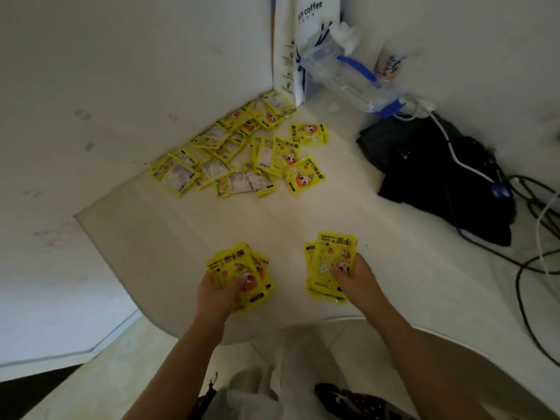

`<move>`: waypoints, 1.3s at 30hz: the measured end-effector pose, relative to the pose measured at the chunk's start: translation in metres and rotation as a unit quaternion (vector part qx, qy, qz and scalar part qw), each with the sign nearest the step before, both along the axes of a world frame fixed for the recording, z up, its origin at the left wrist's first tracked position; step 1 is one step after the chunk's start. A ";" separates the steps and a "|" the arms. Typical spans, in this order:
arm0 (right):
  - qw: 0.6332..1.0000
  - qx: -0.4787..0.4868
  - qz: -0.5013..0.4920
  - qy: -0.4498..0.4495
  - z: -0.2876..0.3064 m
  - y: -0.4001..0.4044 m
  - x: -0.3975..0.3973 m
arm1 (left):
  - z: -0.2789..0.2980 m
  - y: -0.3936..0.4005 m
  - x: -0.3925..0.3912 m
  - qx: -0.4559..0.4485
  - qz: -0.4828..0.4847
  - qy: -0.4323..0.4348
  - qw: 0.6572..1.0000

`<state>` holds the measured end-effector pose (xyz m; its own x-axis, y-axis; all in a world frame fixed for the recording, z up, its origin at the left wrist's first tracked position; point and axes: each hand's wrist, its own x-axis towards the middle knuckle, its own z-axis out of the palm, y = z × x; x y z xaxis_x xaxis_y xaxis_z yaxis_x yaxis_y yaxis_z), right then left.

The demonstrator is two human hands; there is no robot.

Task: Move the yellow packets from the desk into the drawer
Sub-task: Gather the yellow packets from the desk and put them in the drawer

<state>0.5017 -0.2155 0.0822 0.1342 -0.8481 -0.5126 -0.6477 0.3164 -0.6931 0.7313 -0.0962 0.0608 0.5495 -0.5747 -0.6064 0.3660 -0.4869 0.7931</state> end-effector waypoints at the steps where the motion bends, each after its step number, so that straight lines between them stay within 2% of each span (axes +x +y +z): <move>1: 1.000 -0.005 -0.016 0.002 -0.002 0.016 -0.001 | 0.001 0.009 0.001 0.001 -0.011 -0.001 1.000; 5: 0.996 0.003 -0.084 0.008 -0.008 0.076 -0.010 | 0.006 0.044 0.000 -0.004 -0.049 -0.002 0.999; 10: 0.989 0.012 -0.141 -0.045 -0.004 0.140 -0.034 | 0.016 0.075 -0.020 -0.016 -0.109 -0.005 0.994; 18: 0.970 -0.006 -0.243 -0.025 0.013 0.227 -0.095 | 0.016 0.104 -0.086 -0.022 -0.235 -0.052 0.970; 24: 0.951 0.004 -0.307 -0.027 0.004 0.304 -0.162 | 0.010 0.148 -0.157 -0.014 -0.310 -0.037 0.950; 29: 0.935 0.013 -0.353 -0.042 -0.003 0.384 -0.232 | 0.007 0.201 -0.237 -0.014 -0.349 -0.058 0.935; 33: 0.916 0.017 -0.399 -0.046 -0.003 0.448 -0.291 | 0.000 0.252 -0.308 -0.004 -0.380 -0.018 0.925; 39: 0.891 0.012 -0.452 -0.043 -0.001 0.525 -0.363 | -0.009 0.298 -0.403 0.005 -0.459 0.002 0.888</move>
